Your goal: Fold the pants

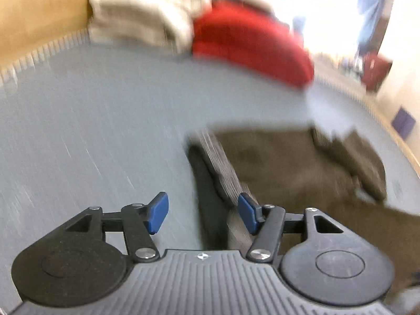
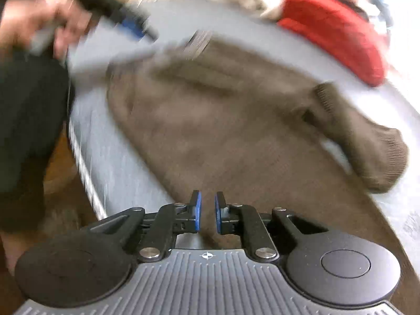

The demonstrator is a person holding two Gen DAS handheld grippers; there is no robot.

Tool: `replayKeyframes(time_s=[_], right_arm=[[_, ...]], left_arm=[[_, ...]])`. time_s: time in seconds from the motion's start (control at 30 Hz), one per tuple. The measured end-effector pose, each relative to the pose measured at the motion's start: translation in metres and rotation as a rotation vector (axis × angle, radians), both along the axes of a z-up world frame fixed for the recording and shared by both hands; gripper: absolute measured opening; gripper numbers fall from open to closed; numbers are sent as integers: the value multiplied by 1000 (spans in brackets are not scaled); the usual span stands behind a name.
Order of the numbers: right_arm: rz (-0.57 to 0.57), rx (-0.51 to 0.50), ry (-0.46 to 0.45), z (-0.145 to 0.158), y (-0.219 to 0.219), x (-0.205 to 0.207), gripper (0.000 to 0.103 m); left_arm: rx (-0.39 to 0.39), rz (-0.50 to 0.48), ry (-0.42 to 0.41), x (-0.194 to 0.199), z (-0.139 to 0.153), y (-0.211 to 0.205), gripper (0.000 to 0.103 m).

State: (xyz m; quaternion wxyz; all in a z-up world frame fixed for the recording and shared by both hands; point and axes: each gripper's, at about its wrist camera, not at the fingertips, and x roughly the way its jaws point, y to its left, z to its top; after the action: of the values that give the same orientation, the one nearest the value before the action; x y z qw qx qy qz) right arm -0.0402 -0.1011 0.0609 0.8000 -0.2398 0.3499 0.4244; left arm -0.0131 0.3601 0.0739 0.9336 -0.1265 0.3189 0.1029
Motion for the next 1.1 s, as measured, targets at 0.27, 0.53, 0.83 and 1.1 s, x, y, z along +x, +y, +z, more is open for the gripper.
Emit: replayKeyframes(time_s=[0.27,0.53,0.83,1.1], right_arm=[[-560,396,-17,99,-151,42,12],[-990,542,-6,112,-272,23,12],[-1055,547,32,97,-267,41,12],[-905,608,60,110,-224,78,12]], left_arm=[[177,14,-307,-17,28,141,65],[472,146,-171,-19,1,271,65],[262,262,-160,-50,-35,306,65],[282,-15,-291,-43,20,148,75]])
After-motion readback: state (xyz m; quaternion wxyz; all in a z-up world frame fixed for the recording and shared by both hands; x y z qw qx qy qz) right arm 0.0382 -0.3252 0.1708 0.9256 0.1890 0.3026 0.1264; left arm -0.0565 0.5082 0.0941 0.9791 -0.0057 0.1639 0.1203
